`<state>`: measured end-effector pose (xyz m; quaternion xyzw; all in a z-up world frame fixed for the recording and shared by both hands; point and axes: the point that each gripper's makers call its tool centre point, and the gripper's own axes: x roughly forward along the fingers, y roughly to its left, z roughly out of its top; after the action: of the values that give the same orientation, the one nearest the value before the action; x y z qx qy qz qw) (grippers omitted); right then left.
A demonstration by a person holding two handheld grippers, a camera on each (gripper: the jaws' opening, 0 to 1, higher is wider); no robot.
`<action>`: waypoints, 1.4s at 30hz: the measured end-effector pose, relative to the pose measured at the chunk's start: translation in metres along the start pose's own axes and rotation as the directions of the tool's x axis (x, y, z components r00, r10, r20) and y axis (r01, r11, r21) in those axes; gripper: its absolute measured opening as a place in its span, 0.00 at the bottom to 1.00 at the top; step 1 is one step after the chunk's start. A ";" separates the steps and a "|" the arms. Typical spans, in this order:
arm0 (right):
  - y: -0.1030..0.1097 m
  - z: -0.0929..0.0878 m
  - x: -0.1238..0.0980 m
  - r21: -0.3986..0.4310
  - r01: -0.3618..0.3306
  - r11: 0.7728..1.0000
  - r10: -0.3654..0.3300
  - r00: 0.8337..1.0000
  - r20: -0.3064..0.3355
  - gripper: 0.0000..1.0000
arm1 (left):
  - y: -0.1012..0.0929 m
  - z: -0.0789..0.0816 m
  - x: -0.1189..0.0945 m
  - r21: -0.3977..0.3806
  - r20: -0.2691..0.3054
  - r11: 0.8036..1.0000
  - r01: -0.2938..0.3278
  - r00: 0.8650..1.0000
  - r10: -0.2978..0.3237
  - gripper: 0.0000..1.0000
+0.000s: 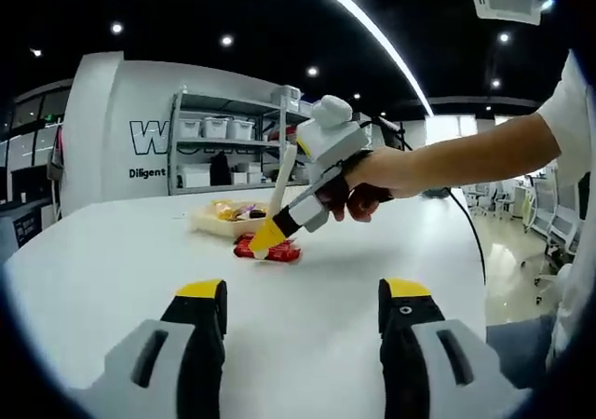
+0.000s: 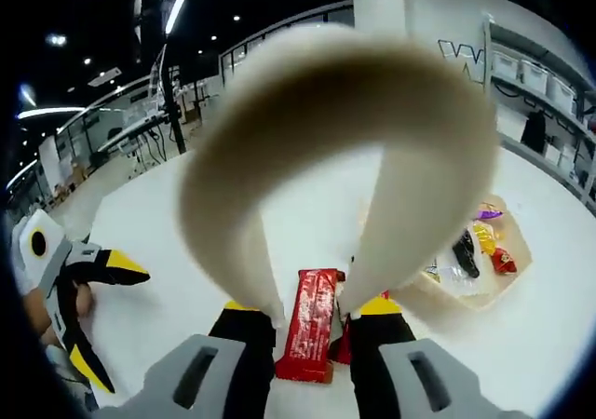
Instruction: Place the target food into the container with the food tongs after gripping and lifting it, then release it inside without dropping or visibly crushing the food.
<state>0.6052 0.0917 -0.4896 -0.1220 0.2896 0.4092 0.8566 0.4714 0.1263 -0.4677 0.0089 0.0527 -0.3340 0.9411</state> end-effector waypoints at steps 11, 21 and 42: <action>0.006 -0.005 -0.001 -0.031 -0.011 0.999 0.010 0.999 -0.053 0.18 | -0.001 -0.002 0.001 0.007 -0.009 1.000 0.002 1.000 -0.002 0.63; 0.009 -0.015 -0.013 -0.060 -0.030 0.998 0.024 0.995 -0.097 0.18 | -0.001 -0.001 0.000 0.002 -0.005 1.000 -0.001 1.000 0.001 0.63; -0.019 -0.001 -0.077 -0.050 0.014 0.999 -0.017 0.998 -0.058 0.18 | -0.003 -0.005 0.000 0.019 -0.022 1.000 0.002 1.000 -0.001 0.62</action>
<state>0.5815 0.0307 -0.4451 -0.1576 0.3034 0.4058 0.8476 0.4692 0.1238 -0.4727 0.0216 0.0598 -0.3350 0.9401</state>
